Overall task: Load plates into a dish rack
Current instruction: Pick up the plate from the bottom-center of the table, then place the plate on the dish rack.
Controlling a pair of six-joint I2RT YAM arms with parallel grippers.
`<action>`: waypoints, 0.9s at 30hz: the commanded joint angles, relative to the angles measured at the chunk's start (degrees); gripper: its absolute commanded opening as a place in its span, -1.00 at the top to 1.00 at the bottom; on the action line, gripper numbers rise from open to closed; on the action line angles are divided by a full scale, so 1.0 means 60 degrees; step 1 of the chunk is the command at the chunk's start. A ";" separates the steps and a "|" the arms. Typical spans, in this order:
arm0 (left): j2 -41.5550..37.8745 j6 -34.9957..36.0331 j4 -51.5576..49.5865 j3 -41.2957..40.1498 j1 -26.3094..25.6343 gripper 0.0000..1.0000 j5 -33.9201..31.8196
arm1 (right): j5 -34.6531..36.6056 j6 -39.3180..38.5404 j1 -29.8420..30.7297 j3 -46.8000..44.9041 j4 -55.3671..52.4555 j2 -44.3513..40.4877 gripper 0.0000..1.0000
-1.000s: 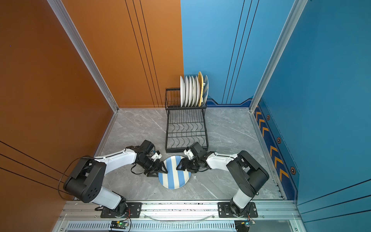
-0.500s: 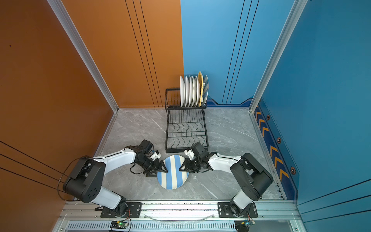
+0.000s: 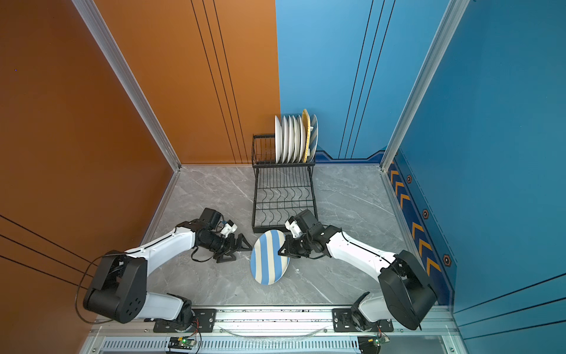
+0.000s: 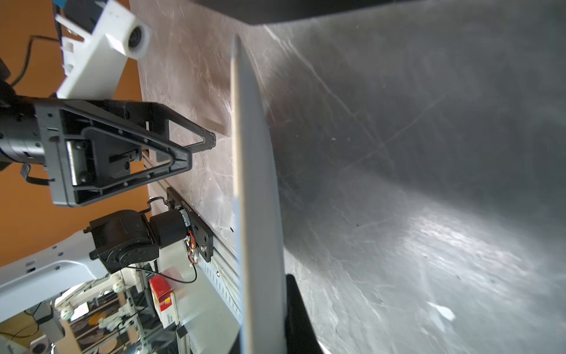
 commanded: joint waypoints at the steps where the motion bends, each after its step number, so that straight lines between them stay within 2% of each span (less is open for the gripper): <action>1: -0.0233 0.0028 0.0007 0.0365 0.0386 -0.97 0.0133 | 0.1087 -0.0384 -0.0052 0.1145 -0.1901 -0.0660 1.00; 6: -0.0206 0.0189 0.0000 0.0732 0.0824 -0.96 -0.0071 | 0.2699 -0.0626 -0.0033 0.3088 -0.3641 -0.0850 1.00; 11: 0.0136 0.0367 0.0007 0.1150 0.0949 -0.96 -0.0260 | 0.4772 -0.0822 0.0209 0.5523 -0.5041 -0.0326 1.00; 19: 0.0754 0.0752 0.0006 0.1723 0.1007 -0.96 -0.0328 | 0.7775 -0.1388 0.1040 0.9880 -0.6502 0.1601 1.00; 27: 0.1007 0.0969 0.0007 0.1903 0.1055 -0.96 -0.0297 | 1.0541 -0.2016 0.1698 1.3303 -0.6590 0.3596 1.00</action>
